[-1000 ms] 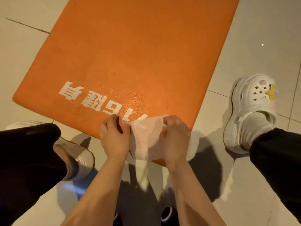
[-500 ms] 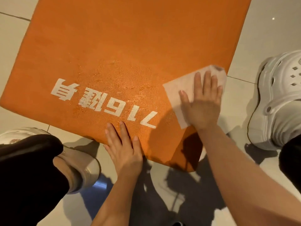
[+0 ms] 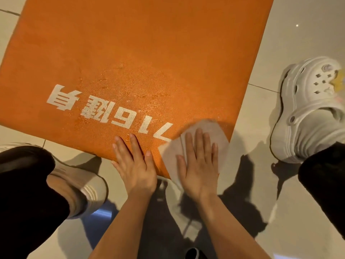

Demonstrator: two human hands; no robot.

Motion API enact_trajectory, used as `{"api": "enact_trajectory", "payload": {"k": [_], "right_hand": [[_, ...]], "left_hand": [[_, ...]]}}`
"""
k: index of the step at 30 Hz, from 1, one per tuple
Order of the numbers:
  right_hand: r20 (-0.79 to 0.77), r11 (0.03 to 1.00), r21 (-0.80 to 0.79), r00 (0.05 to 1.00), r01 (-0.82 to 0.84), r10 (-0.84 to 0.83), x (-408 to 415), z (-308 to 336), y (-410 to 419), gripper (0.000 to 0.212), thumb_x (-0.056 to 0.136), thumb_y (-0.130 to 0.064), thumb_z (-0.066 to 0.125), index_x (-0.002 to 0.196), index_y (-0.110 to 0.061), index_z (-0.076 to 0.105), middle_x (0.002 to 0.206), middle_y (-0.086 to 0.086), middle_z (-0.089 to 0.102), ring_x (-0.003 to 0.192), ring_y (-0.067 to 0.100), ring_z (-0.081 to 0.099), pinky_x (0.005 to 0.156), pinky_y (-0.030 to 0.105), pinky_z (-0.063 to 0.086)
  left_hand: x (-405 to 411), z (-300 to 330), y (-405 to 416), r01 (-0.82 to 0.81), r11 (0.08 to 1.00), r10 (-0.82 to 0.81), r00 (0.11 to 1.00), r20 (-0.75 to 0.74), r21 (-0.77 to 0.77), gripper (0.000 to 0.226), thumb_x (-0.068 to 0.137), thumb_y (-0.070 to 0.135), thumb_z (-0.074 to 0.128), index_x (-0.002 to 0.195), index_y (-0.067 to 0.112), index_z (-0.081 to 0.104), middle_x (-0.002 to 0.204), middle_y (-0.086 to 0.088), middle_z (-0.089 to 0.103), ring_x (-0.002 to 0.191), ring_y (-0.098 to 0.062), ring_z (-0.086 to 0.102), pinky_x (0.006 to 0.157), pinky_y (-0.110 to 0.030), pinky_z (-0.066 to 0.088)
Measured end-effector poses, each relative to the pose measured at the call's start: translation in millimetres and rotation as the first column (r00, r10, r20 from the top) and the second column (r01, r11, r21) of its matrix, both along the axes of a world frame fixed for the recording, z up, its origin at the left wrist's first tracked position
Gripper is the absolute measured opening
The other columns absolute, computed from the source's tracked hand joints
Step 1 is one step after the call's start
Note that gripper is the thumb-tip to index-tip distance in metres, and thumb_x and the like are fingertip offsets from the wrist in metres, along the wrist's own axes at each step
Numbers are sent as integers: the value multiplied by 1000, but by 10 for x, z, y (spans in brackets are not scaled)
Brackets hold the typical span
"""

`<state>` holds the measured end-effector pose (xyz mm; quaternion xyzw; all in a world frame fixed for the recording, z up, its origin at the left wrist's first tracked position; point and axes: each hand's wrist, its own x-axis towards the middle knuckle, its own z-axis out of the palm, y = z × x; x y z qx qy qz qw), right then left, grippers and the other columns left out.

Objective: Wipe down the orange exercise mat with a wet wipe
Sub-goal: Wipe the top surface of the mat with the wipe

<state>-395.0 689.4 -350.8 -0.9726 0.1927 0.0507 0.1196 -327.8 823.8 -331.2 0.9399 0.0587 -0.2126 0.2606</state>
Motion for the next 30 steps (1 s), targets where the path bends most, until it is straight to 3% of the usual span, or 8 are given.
{"api": "enact_trajectory", "payload": {"k": [7,11,16,19,21,24,26,30], "right_hand": [[-23,997,-59,998,-58,57,-26,-23,-8,66,100,-50,27,155,-14,24,161,15,18,150,30,13,122,46,5],[26,990,-85,993,-115,118,492,-60,-288,69,99,-57,33,152,-11,35,158,17,28,147,35,24,119,52,16],[-112,1000,-20,993,20,-23,1269,8,-898,71,99,-61,17,158,-23,2,165,6,-5,151,22,-8,121,44,-9],[-114,990,-29,983,139,-142,1584,24,-848,69,101,-57,14,158,-20,-1,165,9,-8,151,27,-9,121,48,-7],[-117,996,-19,989,88,-90,1690,13,-528,70,98,-55,10,157,-18,2,164,11,-6,151,29,-6,121,48,-7],[-44,995,11,994,-96,96,1521,27,76,69,99,-53,12,158,-17,13,164,11,6,151,29,4,121,47,-2],[-31,992,29,992,-124,124,1224,42,303,64,101,-50,16,157,-18,16,163,10,11,151,28,8,121,48,1],[-84,990,28,986,-141,143,513,55,474,61,104,-49,10,156,-19,7,163,9,5,151,25,1,119,47,1]], "left_hand": [[21,104,77,38,999,-39,999,-6,-15,62,95,48,20,147,36,-13,153,10,-32,139,-5,-31,118,-41,-15],[63,175,24,23,997,-20,999,-35,74,64,105,31,37,157,27,0,163,-2,-20,150,-18,-19,119,-44,-11],[71,194,50,22,1000,-23,998,66,9,62,100,21,42,156,20,16,165,-9,1,151,-22,-6,120,-43,-1],[54,216,82,-16,998,20,998,65,-60,61,101,14,44,156,21,18,165,-2,2,149,-12,-6,121,-37,1],[44,234,108,-15,995,23,996,80,-98,60,100,16,41,156,19,20,164,1,5,147,-8,-3,122,-36,4],[91,280,204,-65,989,78,992,95,-133,61,91,22,37,151,11,37,159,-6,31,146,-21,28,118,-36,23],[195,367,260,-83,983,109,981,158,-163,53,90,19,39,141,8,51,138,-12,57,124,-32,55,101,-38,41],[507,641,212,180,971,-123,942,313,-159,34,94,10,52,126,11,61,117,-8,66,103,-29,63,87,-40,46]]}}
